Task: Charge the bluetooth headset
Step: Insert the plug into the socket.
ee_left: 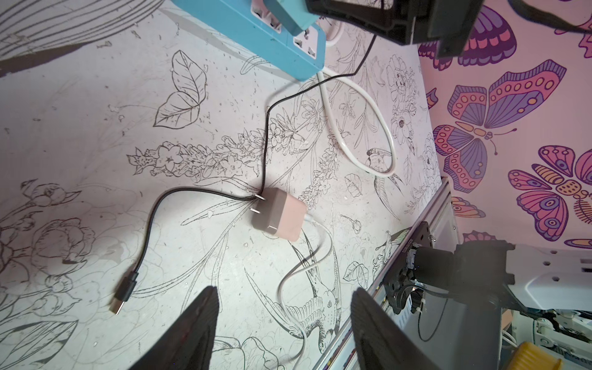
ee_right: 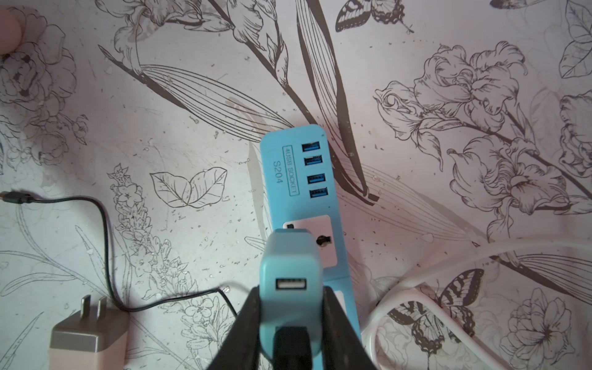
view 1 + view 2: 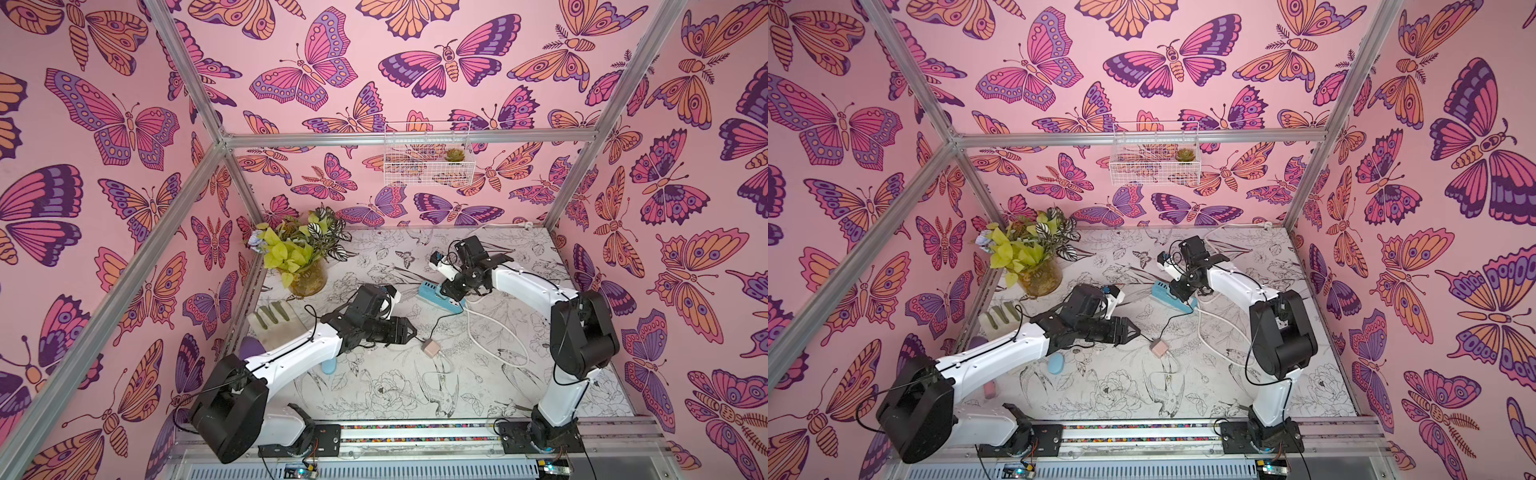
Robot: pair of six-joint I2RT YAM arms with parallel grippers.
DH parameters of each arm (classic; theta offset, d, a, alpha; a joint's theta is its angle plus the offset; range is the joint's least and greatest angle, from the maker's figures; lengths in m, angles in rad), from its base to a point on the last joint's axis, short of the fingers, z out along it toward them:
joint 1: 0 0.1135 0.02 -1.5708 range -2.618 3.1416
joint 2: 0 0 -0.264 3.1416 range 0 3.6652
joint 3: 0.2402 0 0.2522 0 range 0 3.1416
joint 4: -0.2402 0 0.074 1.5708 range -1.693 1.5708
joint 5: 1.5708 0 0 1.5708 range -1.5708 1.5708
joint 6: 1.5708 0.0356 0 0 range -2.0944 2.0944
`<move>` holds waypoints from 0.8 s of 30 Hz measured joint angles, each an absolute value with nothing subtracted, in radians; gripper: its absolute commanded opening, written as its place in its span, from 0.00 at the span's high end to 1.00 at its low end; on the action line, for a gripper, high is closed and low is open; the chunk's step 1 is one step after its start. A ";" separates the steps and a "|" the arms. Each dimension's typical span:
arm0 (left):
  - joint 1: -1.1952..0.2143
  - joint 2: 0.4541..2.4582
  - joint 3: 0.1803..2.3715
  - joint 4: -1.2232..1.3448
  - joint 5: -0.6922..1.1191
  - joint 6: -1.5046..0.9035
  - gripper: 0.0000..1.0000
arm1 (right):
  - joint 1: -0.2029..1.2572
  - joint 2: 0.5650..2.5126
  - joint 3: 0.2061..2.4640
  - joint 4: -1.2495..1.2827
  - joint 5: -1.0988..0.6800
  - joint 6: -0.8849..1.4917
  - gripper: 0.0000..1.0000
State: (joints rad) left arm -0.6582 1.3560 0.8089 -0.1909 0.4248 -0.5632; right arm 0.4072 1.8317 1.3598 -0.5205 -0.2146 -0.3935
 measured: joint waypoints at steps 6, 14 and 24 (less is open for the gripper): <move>-0.658 1.363 0.804 -0.180 0.427 -0.567 0.33 | 0.407 1.840 1.360 -0.509 -0.215 -0.423 0.84; -0.658 1.363 0.796 -0.179 0.427 -0.566 0.33 | 0.407 1.845 1.360 -0.512 -0.222 -0.500 0.83; -0.658 1.364 0.786 -0.179 0.427 -0.567 0.33 | 0.407 1.874 1.383 -0.547 -0.223 -0.577 0.83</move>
